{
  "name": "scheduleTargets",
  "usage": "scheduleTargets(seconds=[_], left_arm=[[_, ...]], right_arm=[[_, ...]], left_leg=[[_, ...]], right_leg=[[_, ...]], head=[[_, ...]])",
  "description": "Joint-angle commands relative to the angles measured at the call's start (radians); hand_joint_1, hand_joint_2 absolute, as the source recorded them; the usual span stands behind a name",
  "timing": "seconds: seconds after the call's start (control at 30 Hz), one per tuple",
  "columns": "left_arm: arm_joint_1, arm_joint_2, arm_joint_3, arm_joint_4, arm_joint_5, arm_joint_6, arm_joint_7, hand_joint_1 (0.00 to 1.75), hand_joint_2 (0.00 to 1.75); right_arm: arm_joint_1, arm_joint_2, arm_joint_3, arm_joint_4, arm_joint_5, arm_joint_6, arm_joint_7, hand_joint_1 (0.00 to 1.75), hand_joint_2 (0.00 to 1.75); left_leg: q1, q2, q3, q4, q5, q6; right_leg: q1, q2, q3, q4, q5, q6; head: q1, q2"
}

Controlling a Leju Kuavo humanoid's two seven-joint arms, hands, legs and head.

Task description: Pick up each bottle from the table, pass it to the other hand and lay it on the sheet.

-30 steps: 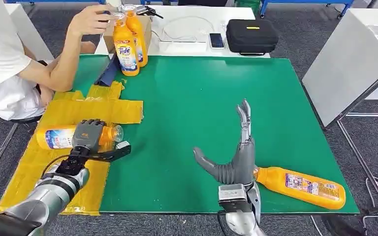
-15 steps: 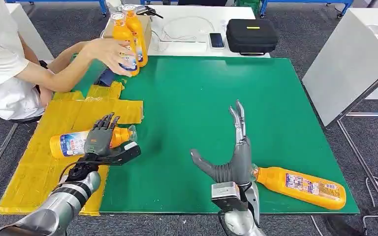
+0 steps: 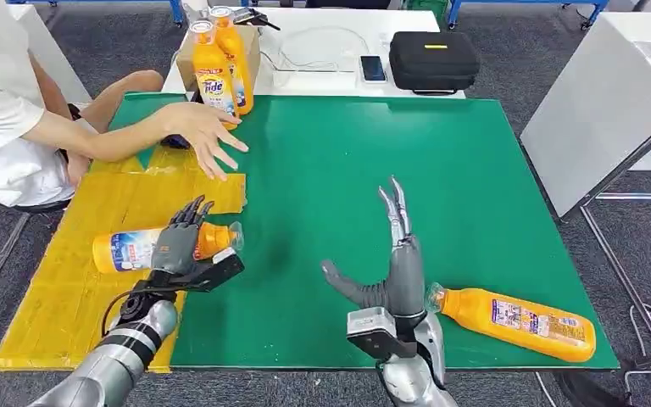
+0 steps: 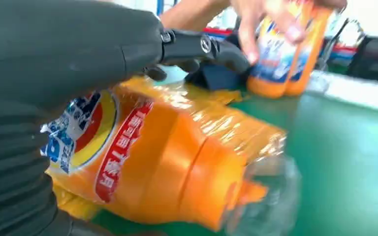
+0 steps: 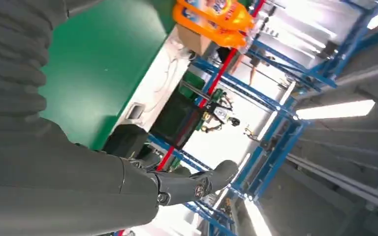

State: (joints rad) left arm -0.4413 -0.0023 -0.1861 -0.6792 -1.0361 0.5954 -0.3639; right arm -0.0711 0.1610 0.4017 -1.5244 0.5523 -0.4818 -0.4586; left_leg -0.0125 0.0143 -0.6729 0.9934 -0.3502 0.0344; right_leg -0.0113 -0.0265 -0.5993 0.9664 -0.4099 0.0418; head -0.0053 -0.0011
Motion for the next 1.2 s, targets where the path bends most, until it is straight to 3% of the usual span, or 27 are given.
scheduleTargets(seconds=[0.03,0.17,0.33,0.43,0.6,0.73,0.9,1.2], left_arm=[[0.129,-0.010,0.013,-0.325,0.024,0.074,-0.030,0.00,1.75],[0.201,-0.017,0.015,-0.487,0.075,0.074,-0.062,0.00,1.75],[0.231,-0.014,0.015,-0.543,0.078,0.061,-0.058,0.00,1.75],[0.282,-0.038,0.030,-0.648,0.176,0.054,-0.109,0.00,1.75],[0.305,-0.042,0.029,-0.696,0.183,0.042,-0.110,0.00,1.75],[0.349,-0.066,0.050,-0.759,0.381,-0.080,-0.162,0.00,1.75],[0.321,-0.128,0.051,-0.699,0.446,-0.157,-0.185,0.00,1.75],[0.294,-0.151,-0.001,-0.641,0.459,-0.184,-0.195,0.00,1.75]], right_arm=[[-0.023,-0.045,-0.011,0.130,0.089,0.003,0.039,0.00,1.75],[-0.015,-0.082,0.018,0.145,0.233,0.032,0.116,0.00,1.75],[-0.005,-0.088,0.023,0.147,0.244,0.031,0.118,0.00,1.75],[0.010,-0.153,0.072,0.155,0.401,0.100,0.201,0.00,1.75],[0.036,-0.174,0.071,0.150,0.403,0.099,0.197,0.00,1.75],[0.089,-0.262,0.072,0.103,0.509,0.141,0.257,0.00,1.75],[0.172,-0.365,-0.052,0.023,0.563,0.136,0.334,0.00,1.75],[0.211,-0.395,-0.246,0.004,0.661,0.155,0.429,0.00,1.75]], left_leg=[[0.001,0.000,0.002,0.000,-0.002,-0.002],[0.002,0.001,0.004,0.001,-0.004,-0.003],[0.002,0.001,0.004,0.002,-0.005,-0.004],[0.001,0.000,0.000,0.000,-0.003,-0.003],[0.001,0.000,0.000,0.000,-0.003,-0.003],[0.001,0.000,0.000,0.000,-0.004,-0.003],[0.000,-0.005,-0.001,0.000,-0.004,-0.002],[-0.002,-0.003,0.000,0.001,-0.006,0.000]], right_leg=[[0.000,0.002,0.002,-0.001,-0.001,-0.001],[0.001,0.004,0.004,-0.001,-0.002,-0.002],[0.001,0.004,0.003,0.000,-0.003,-0.002],[0.001,0.002,0.000,-0.001,-0.002,-0.001],[0.000,0.002,0.000,-0.001,-0.002,0.000],[0.000,0.003,0.000,-0.001,-0.003,-0.001],[0.000,-0.002,0.000,-0.001,-0.004,0.000],[-0.002,0.000,0.000,0.000,-0.003,0.001]], head=[[0.000,0.000],[0.000,0.000],[-0.001,0.000],[0.000,0.000],[0.000,0.000],[0.000,0.000],[0.000,0.000],[0.000,0.000]])
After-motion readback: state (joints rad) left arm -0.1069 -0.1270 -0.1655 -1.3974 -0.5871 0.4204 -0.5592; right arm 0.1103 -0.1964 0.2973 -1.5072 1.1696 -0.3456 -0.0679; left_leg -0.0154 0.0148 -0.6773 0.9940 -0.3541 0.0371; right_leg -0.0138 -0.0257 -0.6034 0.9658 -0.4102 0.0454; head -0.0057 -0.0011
